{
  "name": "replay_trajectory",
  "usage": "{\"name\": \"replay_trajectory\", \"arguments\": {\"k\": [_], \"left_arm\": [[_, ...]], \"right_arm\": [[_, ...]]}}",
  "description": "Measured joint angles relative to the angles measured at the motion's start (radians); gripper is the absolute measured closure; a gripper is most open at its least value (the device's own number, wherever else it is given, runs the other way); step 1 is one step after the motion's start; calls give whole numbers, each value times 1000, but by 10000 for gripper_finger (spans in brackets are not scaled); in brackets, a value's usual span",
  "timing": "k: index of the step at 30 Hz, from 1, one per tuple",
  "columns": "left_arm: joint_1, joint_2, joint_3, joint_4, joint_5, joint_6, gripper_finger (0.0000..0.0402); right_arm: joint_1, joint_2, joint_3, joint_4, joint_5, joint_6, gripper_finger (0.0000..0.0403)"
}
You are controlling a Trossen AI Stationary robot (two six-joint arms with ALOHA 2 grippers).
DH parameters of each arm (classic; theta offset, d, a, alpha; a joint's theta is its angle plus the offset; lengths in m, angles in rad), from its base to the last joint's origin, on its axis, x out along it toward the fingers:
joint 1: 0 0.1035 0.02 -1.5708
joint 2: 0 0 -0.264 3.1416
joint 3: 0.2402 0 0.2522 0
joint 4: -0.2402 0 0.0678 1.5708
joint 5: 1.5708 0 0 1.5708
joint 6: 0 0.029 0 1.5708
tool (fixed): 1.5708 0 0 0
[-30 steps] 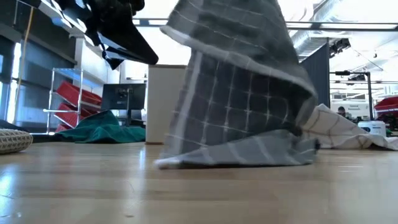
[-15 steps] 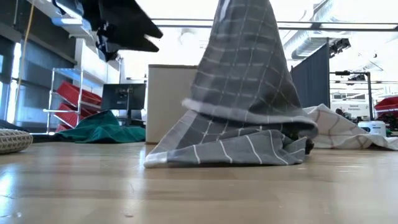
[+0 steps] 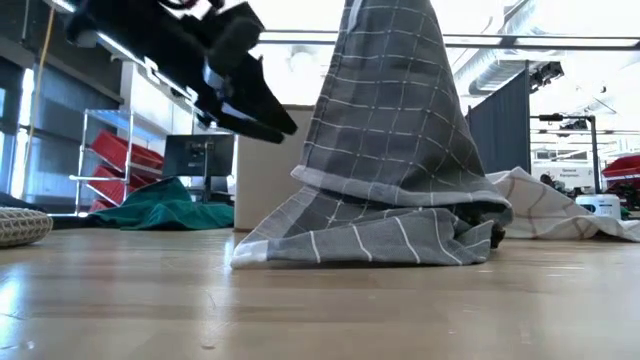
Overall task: Fold towel
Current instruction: Fold the gray patterned kitchen towel
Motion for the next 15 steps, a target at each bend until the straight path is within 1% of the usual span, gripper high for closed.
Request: {"name": "replay_trajectory", "arguments": {"k": [2, 6, 8, 15], "left_arm": [[23, 6, 0, 5, 16, 50, 215], [72, 3, 0, 25, 146, 141, 215], [91, 5, 0, 15, 156, 163, 215], [157, 16, 0, 32, 162, 173, 215]], "right_arm": [[0, 0, 0, 1, -3, 0, 403], [-1, 0, 0, 4, -10, 0, 403], [-1, 0, 0, 6, -17, -3, 403], [-1, 0, 0, 6, -27, -23, 403]]}}
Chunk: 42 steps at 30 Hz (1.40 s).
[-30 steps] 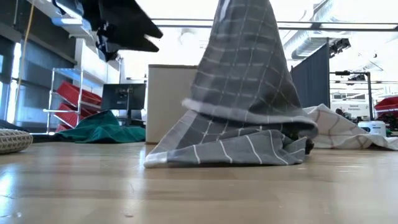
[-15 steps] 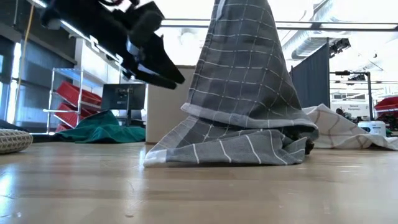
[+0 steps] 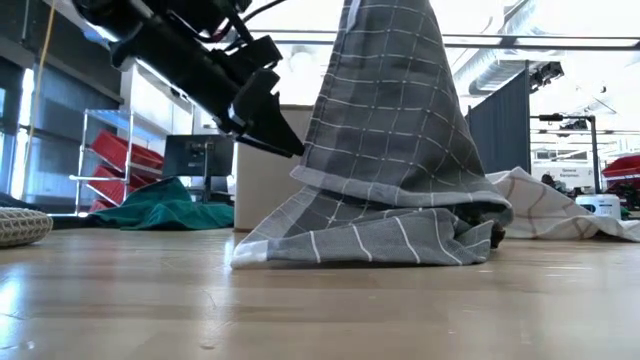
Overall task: Fold towel
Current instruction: Fold the gray patterned kitchen towel
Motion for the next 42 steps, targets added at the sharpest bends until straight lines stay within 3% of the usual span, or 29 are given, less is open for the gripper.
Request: {"name": "replay_trajectory", "arguments": {"k": [3, 9, 12, 16, 22, 32, 35, 37, 42], "left_arm": [[28, 6, 0, 8, 12, 4, 215], [72, 74, 0, 98, 191, -7, 217], [74, 92, 0, 134, 229, -56, 230], [69, 92, 0, 169, 236, -106, 277], [64, 91, 0, 184, 309, -156, 390], [-63, -151, -1, -3, 460, -359, 399], [-126, -277, 0, -61, 469, -406, 401], [-168, -368, 0, -80, 468, -431, 401], [-276, -548, 1, -114, 488, -452, 401]], "right_arm": [[0, 0, 0, 0, -4, -6, 403], [3, 0, 0, -7, -11, 4, 403], [8, 0, 0, -7, -11, 1, 403], [8, 0, 0, -20, -11, 1, 403], [8, -1, 0, -29, -10, 1, 403], [8, -62, 0, -80, 56, -17, 403], [7, -94, 0, -127, 89, 15, 403], [7, -114, 0, -189, 15, 58, 403], [10, -125, 1, -464, -299, 274, 403]]}}
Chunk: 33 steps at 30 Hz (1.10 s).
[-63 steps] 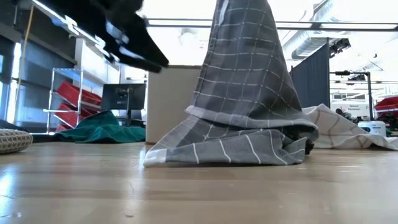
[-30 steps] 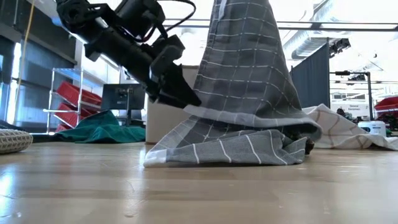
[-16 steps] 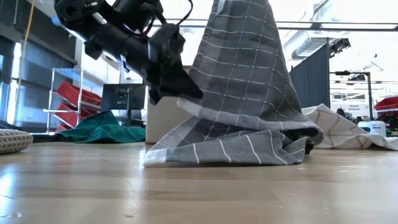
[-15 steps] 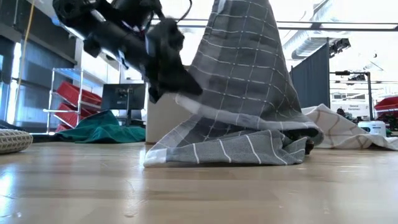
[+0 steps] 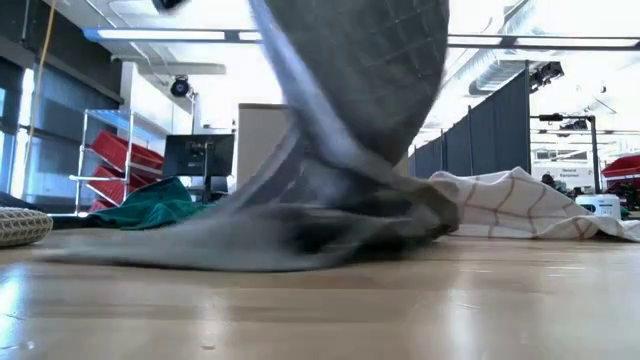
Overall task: Fold towel
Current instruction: Fold the gray patterned kitchen towel
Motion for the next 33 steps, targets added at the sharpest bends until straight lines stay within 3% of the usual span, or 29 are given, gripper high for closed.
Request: {"name": "replay_trajectory", "arguments": {"k": [2, 7, 10, 21, 27, 30, 33], "left_arm": [[-41, -38, 0, -71, -3, -39, 401], [-102, -25, 0, -415, -11, -209, 401], [-115, 25, -2, -529, -19, -268, 401], [-129, 339, -139, -222, 225, -431, 401], [-165, 471, -146, 0, 229, -519, 401], [-171, 515, -145, 62, 237, -538, 401], [-169, 554, -146, 64, 280, -539, 401]], "right_arm": [[15, 14, -8, -140, -64, 90, 403], [77, -2, -244, -54, -248, 100, 403], [102, -3, -449, -47, -256, 130, 403], [146, -1, -1193, 713, -494, 123, 402], [256, -1, -1281, 705, -536, 140, 368], [307, -1, -1273, 652, -619, 160, 321], [371, 0, -1239, 584, -618, 150, 267]]}}
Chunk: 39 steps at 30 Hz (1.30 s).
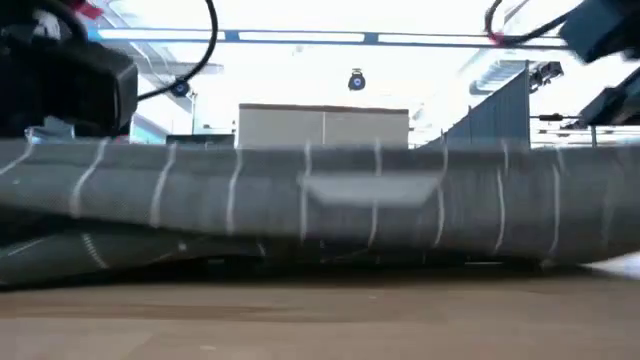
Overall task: Fold towel
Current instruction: Fold the gray patterned kitchen towel
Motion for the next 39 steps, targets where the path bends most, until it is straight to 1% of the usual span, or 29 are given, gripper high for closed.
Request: {"name": "replay_trajectory", "arguments": {"k": [3, 5, 7, 17, 18, 22, 26, 28, 30, 32, 34, 37, 39], "left_arm": [[10, 25, 0, -8, 62, 19, 402], [19, 40, -1, -7, 97, 24, 402], [31, 43, -1, 5, 115, 24, 402], [59, 43, 0, 100, 119, 16, 402], [60, 43, 0, 107, 119, 16, 401], [52, 43, 0, 110, 126, 16, 401], [52, 37, 0, 114, 126, 15, 401], [52, 37, 0, 110, 126, 8, 401], [52, 37, 0, 113, 126, 7, 401], [51, 37, 0, 112, 126, 2, 401], [52, 37, 0, 114, 126, -2, 401], [52, 36, 0, 114, 125, -3, 401], [60, 19, 21, 97, 105, 24, 401]], "right_arm": [[72, 0, 37, -46, 80, -53, 221], [125, 0, 44, -23, 161, -80, 199], [172, 2, 45, 25, 238, -113, 185], [323, 139, 47, 280, 325, -367, 187], [332, 159, 46, 280, 328, -378, 189], [332, 245, 46, 288, 364, -415, 197], [323, 291, 46, 292, 429, -471, 202], [317, 314, 46, 291, 432, -476, 205], [309, 330, 47, 295, 411, -476, 213], [304, 345, 51, 296, 400, -475, 234], [300, 349, 51, 293, 386, -467, 276], [287, 331, 50, 270, 372, -413, 365], [267, 270, 51, 206, 392, -356, 373]]}}
